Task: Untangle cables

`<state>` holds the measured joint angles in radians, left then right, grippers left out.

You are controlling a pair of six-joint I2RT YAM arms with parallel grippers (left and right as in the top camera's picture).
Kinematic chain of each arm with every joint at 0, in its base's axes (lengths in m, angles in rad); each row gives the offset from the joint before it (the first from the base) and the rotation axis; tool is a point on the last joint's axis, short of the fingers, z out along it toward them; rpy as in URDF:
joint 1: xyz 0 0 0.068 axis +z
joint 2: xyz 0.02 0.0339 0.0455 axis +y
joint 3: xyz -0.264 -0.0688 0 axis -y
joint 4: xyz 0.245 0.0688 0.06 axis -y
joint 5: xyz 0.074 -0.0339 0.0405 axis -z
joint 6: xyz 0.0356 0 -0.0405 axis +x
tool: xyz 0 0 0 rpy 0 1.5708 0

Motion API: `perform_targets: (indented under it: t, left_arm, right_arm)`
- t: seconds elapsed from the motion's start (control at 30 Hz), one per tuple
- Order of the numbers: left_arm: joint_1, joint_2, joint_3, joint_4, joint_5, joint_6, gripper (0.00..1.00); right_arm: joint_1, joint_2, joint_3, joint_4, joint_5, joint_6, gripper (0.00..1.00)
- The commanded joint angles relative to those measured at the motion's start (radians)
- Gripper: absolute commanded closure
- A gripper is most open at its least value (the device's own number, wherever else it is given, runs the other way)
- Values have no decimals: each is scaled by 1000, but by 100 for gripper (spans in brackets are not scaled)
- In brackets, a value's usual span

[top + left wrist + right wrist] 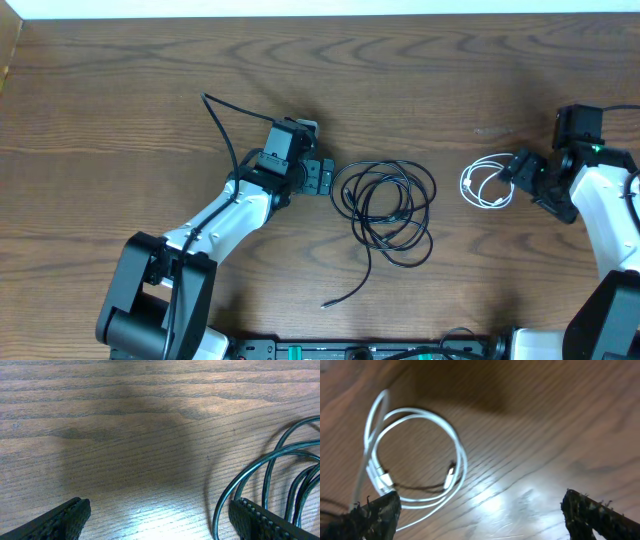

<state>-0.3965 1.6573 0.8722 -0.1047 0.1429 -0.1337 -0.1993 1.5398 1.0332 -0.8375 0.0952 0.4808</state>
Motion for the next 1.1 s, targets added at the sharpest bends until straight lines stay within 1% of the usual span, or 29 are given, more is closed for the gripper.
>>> perform_targets:
  t: [0.0, 0.13, 0.27, 0.4, 0.53, 0.57, 0.67, 0.73, 0.9, 1.07]
  left_arm:
    - [-2, 8, -5, -2, -17, 2, 7]
    - [-2, 8, -5, -3, -17, 2, 6]
    - [-2, 8, -5, -3, -17, 2, 7]
    - [-2, 8, -5, -3, -17, 2, 6]
    - [-2, 8, -5, -3, -17, 2, 6]
    - [-2, 8, -5, -3, -17, 2, 7]
    - [-2, 8, -5, -3, -17, 2, 7]
    - [-2, 8, -5, -3, -17, 2, 7]
    - [-2, 8, -5, -3, -17, 2, 7]
    - [-2, 8, -5, -3, -17, 2, 7]
  right_arm:
    - [4, -1, 10, 0, 67, -6, 1]
    - [4, -1, 10, -5, 71, -12, 1]
    - [4, -1, 10, -56, 66, -35, 1]
    - [-2, -5, 23, -2, 47, -34, 1]
    - [-6, -39, 79, 3, 14, -37, 1]
    - [-6, -51, 90, 6, -13, -58, 1]
    - [-1, -84, 101, 35, -156, -184, 1]
    - [12, -87, 99, 36, -193, -232, 1]
    - [94, -84, 53, 56, -190, -332, 1]
    - [182, -72, 0, 155, -154, -340, 1]
